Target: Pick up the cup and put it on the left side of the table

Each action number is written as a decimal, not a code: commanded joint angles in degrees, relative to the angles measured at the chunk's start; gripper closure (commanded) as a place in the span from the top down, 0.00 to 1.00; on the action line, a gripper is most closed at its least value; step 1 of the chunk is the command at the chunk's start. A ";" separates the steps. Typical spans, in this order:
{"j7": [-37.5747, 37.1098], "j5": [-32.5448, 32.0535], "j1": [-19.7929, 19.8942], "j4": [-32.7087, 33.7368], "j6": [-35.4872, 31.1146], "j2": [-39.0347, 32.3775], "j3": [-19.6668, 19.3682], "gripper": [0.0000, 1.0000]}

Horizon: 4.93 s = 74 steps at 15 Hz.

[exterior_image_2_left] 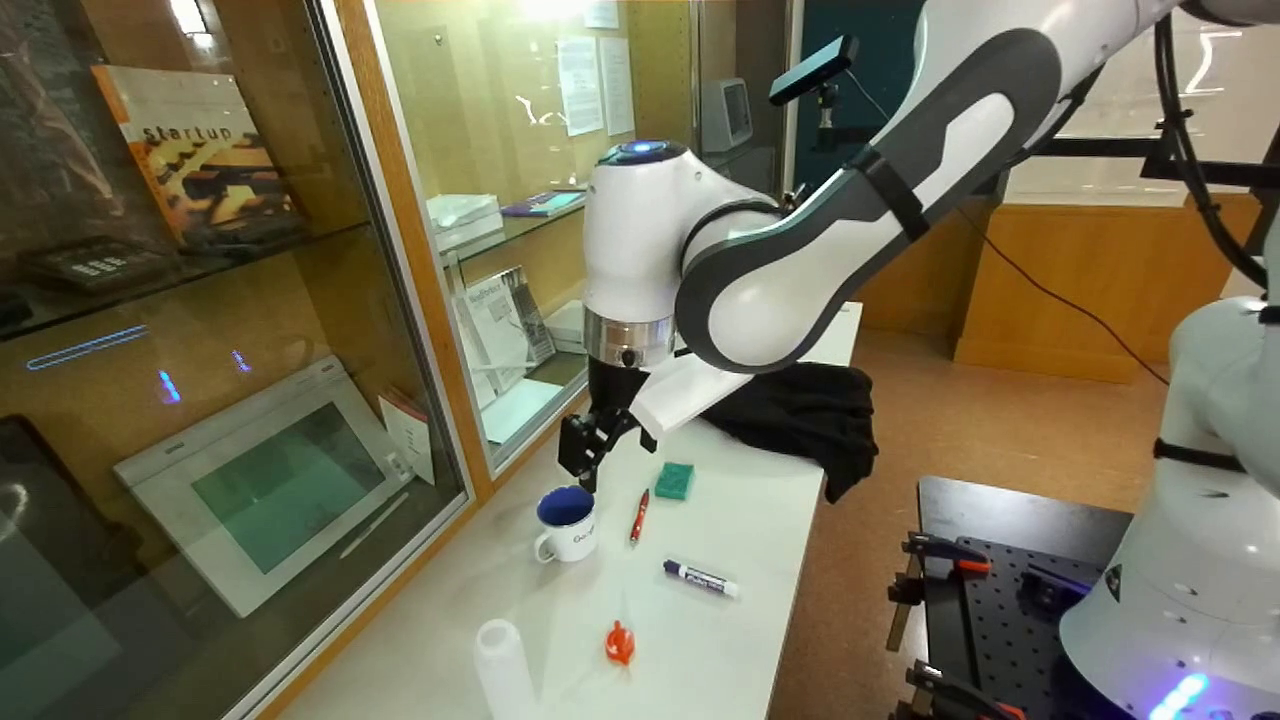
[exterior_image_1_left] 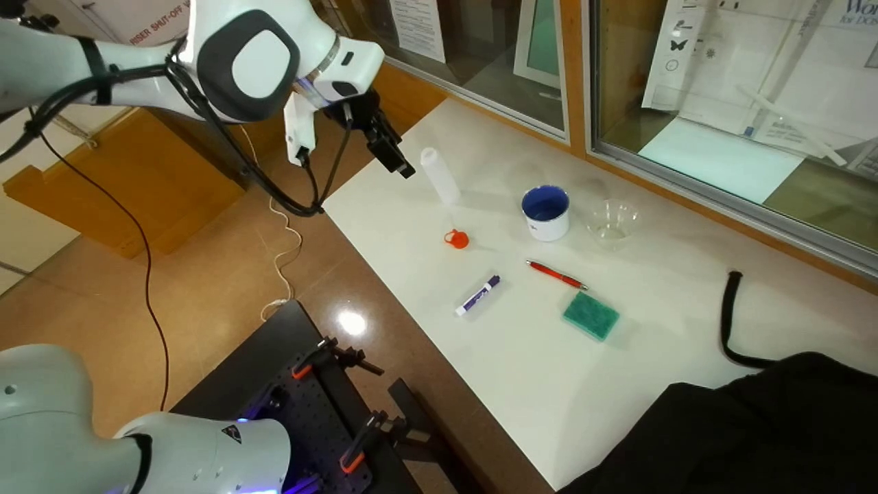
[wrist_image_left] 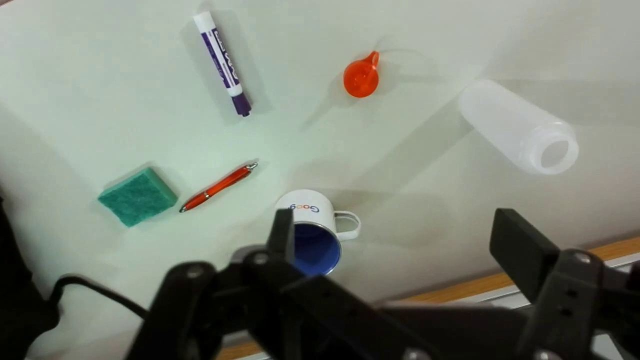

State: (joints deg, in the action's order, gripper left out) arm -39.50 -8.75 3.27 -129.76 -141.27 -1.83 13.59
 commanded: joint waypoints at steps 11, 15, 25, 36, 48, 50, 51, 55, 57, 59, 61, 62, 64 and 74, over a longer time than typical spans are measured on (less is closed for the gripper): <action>-14.16 -0.29 -9.58 32.45 2.41 -31.01 -15.13 1.00; -12.99 0.30 -10.94 42.11 -0.45 -41.67 -18.31 1.00; -7.64 7.58 -8.49 56.07 0.17 -56.37 -19.24 1.00; -8.26 10.90 -7.33 63.09 1.00 -62.21 -20.02 0.36; -7.26 10.78 -8.18 61.78 1.81 -60.15 -20.01 0.01; -6.27 10.60 -8.90 60.83 1.80 -59.28 -19.90 0.02; -5.76 10.47 -9.37 60.27 1.99 -58.69 -19.78 0.02; -4.53 9.75 -12.28 58.25 2.92 -56.30 -19.82 0.02; -3.29 9.71 -13.82 56.57 3.68 -54.28 -18.87 0.02; -2.09 9.67 -15.39 55.29 4.85 -52.49 -18.02 0.02; -1.14 9.38 -17.13 54.28 6.32 -51.03 -17.38 0.02; -0.60 9.25 -17.87 53.82 6.80 -50.47 -17.03 0.02; 0.04 9.03 -19.03 53.22 7.33 -49.88 -16.47 0.02; -2.48 8.58 -20.80 54.51 3.08 -53.46 -18.55 0.02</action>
State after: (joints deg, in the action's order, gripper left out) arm -40.66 0.22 -17.11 -74.81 -137.77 -55.36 -4.02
